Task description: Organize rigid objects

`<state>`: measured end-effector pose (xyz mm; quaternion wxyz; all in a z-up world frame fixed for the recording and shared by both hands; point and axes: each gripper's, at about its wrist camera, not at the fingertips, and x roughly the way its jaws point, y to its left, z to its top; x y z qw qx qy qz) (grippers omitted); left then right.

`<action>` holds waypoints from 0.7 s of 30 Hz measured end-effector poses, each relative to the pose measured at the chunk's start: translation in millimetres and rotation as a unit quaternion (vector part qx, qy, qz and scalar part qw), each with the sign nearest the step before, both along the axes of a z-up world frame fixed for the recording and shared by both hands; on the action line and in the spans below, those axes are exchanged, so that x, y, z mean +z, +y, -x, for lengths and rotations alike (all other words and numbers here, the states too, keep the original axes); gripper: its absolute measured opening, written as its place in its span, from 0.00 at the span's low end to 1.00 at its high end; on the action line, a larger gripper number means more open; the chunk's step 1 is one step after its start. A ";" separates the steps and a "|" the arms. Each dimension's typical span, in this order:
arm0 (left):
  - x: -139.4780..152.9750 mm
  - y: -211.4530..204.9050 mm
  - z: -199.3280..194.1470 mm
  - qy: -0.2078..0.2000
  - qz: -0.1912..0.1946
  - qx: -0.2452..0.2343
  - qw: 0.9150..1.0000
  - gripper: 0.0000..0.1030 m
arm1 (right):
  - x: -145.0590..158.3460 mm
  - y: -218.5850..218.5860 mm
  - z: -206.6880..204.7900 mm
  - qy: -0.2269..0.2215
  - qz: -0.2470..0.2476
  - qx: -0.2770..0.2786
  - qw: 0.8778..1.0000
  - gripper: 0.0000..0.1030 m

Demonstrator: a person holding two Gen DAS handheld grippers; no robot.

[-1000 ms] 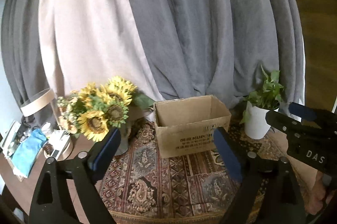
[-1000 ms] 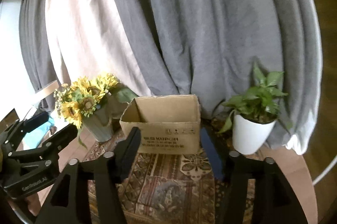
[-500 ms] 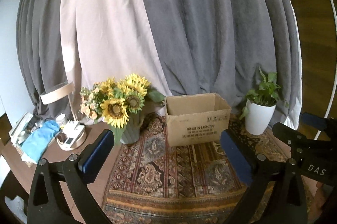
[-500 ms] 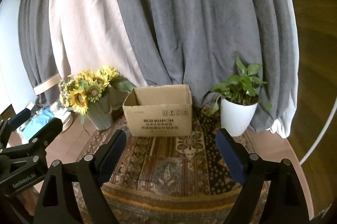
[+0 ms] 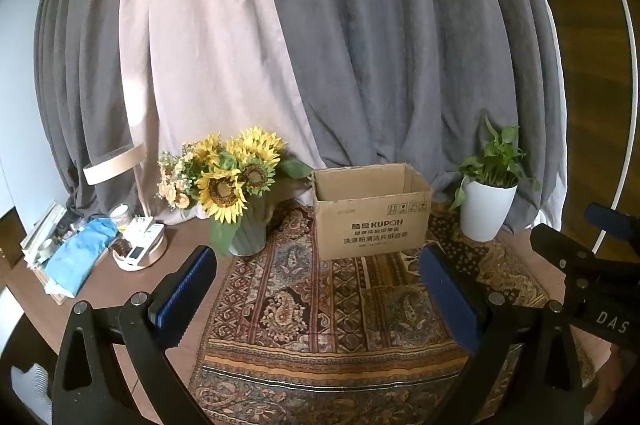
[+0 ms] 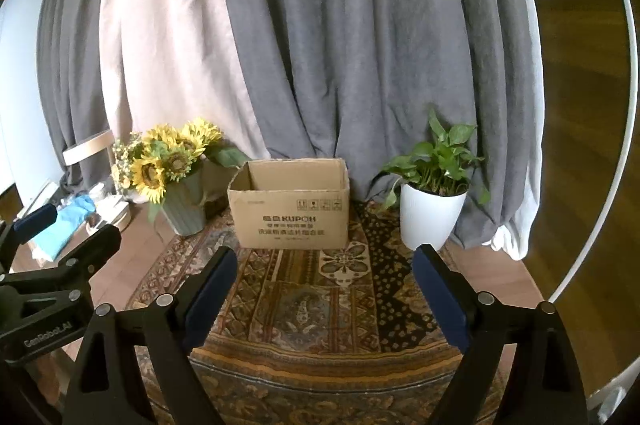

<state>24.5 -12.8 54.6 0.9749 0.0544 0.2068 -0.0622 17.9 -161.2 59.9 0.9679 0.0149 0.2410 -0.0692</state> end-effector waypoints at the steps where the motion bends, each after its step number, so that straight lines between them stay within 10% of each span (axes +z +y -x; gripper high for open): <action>1: 0.1 -0.7 0.4 0.000 0.000 0.003 1.000 1.00 | 0.7 -0.6 1.0 -0.001 -0.002 0.001 1.000 0.88; 21: 3.0 -1.2 0.7 -0.009 -0.003 0.017 1.000 1.00 | 0.6 -1.0 -0.5 -0.010 -0.002 0.005 1.000 0.88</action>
